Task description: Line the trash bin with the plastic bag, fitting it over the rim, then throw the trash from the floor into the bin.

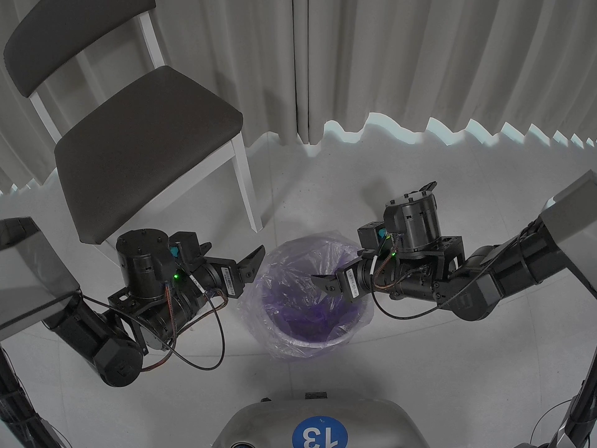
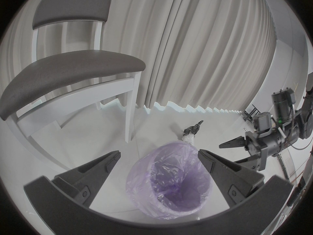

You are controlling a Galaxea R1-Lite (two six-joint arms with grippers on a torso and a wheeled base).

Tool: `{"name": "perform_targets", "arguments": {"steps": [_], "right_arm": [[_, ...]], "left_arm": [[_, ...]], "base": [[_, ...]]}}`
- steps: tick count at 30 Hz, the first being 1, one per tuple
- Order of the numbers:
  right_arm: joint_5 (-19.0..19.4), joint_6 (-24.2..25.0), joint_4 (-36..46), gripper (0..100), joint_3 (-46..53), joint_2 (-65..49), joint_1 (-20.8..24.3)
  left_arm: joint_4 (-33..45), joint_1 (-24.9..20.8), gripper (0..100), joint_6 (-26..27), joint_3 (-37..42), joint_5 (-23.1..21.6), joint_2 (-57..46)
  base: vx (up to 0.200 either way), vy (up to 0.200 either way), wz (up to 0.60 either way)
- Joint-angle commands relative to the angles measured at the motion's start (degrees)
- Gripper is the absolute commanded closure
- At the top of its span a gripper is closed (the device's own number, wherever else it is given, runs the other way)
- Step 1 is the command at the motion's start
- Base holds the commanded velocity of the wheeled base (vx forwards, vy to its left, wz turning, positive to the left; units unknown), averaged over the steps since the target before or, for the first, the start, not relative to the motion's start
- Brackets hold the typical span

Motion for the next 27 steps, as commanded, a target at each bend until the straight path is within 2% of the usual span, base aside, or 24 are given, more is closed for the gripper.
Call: {"name": "perform_targets", "arguments": {"steps": [1,6,7,11,13,16,19,27], "right_arm": [[-0.04,-0.07,0.12,0,-1.09,1.56,0.42],[-0.04,-0.42,0.30,0,-2.15,2.70,0.42],[-0.04,-0.77,1.35,100,-3.03,3.31,0.51],[-0.13,-0.42,7.15,100,-7.33,4.19,0.95],[-0.13,-0.33,10.23,100,-9.71,4.37,1.30],[-0.22,-0.51,12.43,100,-10.59,4.46,1.83],[-0.22,-0.86,13.92,100,-10.06,4.54,2.35],[-0.30,-2.53,15.33,100,-10.50,5.77,2.62]], "left_arm": [[-0.99,-0.12,0,-0.32,0.36,-0.01,-1.29],[-1.87,-0.12,0,-0.32,0.45,-0.01,-1.90],[-2.30,-0.12,0,-0.41,0.54,-0.01,-1.90],[-4.77,-0.12,0,-0.59,0.54,-0.18,-1.20],[-8.90,-0.21,0,-0.32,0.45,0.17,0.73],[-13.12,-0.82,0,0.29,0.36,2.63,3.20],[-13.29,-1.35,0,0.47,-0.52,5.97,4.51],[-13.12,-2.05,0,0.21,-0.69,5.53,4.34]], "base": [[0.000,0.000,0.00],[0.000,0.000,0.00],[0.000,0.000,0.00],[0.000,0.000,0.00],[0.000,0.000,0.00],[0.000,0.000,0.00],[0.200,0.000,0.00],[0.200,0.000,0.00]]}}
